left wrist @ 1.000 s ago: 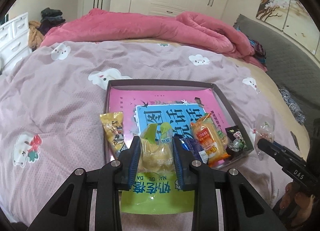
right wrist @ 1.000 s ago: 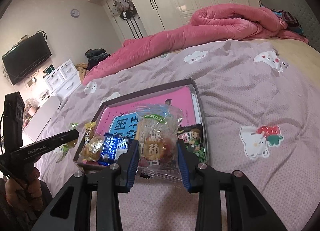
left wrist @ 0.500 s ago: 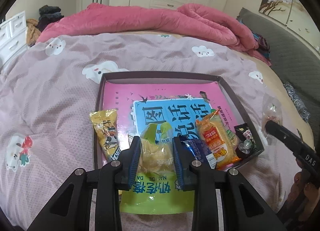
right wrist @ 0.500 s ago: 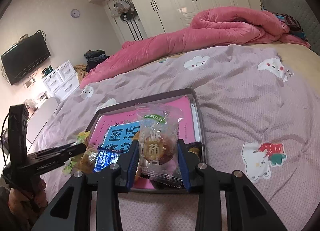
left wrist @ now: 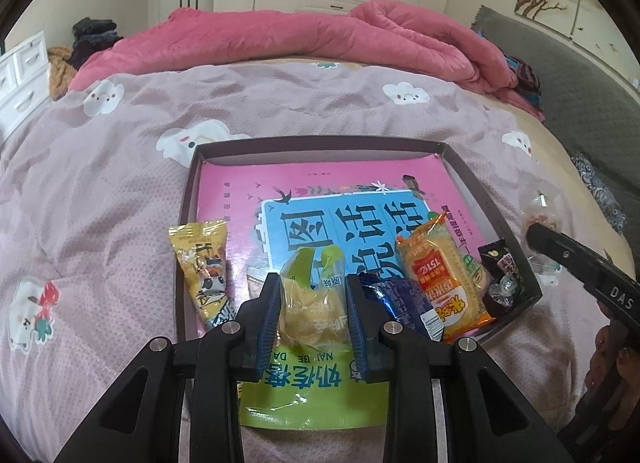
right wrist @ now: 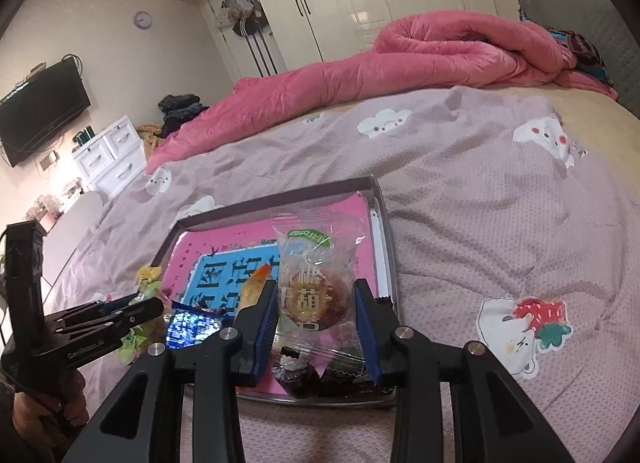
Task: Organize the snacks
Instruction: 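Carry the green bag over the tray with the left tool while the right tool carries the cookie bag, then lower the green bag into the tray and open the left tool while the right tool releases the cookie bag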
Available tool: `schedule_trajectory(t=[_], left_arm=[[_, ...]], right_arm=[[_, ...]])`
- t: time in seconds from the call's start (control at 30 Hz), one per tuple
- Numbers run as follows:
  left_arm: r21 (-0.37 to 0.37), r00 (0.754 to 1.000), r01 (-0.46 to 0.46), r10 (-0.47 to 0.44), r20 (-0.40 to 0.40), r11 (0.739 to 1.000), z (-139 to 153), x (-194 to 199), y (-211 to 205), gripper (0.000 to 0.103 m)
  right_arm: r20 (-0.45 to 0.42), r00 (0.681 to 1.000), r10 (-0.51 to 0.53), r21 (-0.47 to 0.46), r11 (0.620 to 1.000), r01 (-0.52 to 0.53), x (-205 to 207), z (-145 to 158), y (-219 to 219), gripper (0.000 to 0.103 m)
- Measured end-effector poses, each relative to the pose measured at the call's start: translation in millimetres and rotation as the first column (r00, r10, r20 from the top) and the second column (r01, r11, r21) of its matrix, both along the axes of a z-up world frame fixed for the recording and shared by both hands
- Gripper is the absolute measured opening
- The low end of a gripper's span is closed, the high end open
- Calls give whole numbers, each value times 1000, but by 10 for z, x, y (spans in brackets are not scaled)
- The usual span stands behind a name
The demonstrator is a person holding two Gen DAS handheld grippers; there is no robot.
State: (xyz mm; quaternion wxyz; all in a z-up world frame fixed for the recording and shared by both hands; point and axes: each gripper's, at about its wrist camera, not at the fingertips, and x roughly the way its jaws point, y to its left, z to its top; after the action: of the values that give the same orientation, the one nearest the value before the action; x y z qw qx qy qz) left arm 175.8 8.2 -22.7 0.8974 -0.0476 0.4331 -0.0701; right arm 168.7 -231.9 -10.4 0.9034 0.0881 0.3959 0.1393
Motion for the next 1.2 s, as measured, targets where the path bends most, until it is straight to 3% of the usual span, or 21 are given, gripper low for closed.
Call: schedule_trajectory(t=[0.27, 0.5, 1.2], left_arm=[[13, 1000, 14, -14, 3, 1000, -16, 4, -51, 32], [6, 1000, 13, -13, 4, 1000, -9, 8, -49, 35], [-4, 1000, -2, 2, 10, 1000, 77, -42, -20, 54]], right_arm=[[-77, 997, 16, -20, 1000, -17, 89, -191, 61, 38], [-95, 995, 16, -20, 1000, -18, 82, -237, 86, 39], [-47, 999, 14, -48, 999, -16, -12, -126, 116, 42]])
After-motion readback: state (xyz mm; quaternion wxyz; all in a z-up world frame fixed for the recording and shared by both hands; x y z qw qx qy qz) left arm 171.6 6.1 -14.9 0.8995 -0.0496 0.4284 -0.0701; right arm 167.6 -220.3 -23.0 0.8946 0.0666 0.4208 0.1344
